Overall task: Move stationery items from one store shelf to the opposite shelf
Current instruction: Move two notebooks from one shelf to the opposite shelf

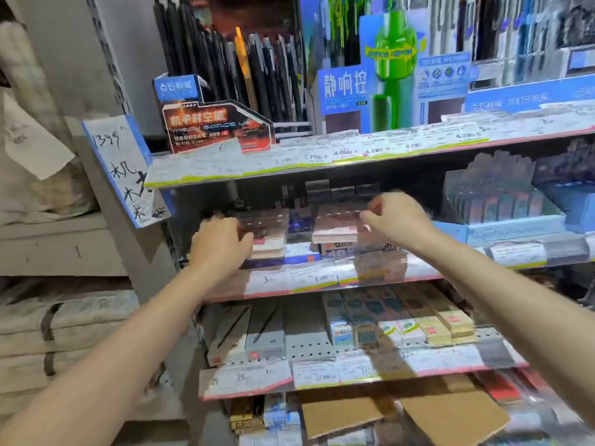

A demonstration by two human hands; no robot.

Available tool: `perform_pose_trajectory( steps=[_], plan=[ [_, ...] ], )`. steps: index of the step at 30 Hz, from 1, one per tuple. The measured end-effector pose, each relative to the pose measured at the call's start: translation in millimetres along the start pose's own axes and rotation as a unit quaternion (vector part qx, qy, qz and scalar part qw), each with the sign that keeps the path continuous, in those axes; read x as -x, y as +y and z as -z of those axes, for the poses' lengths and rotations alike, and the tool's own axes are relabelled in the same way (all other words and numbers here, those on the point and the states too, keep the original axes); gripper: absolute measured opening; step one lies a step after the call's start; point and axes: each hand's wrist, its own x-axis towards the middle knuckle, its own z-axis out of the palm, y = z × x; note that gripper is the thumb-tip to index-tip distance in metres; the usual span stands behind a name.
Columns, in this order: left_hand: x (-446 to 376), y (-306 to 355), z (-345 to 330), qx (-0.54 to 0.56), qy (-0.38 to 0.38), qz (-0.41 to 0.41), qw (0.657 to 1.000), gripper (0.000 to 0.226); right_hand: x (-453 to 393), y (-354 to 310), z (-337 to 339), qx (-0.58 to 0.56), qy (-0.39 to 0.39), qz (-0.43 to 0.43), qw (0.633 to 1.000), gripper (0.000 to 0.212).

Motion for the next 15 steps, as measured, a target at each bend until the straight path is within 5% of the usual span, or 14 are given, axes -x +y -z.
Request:
perform_pose_trajectory(
  steps=[5,8,15],
  plan=[
    [-23.7,5.1,5.6,-0.008,-0.166,0.107,0.980,0.063,-18.5,-17.6,0.3,0.155,-0.199,-0.059,0.966,0.061],
    [-34.3,3.5,10.3,0.063,-0.188,0.160,0.967,0.070,-29.0,-21.2,2.8,0.145,-0.266,-0.072,0.950,0.047],
    [-31.7,8.6,15.9,0.213,-0.201,0.224,0.930,0.086,-39.2,-16.6,5.2,0.061,-0.279,-0.130,0.950,0.041]
  ],
)
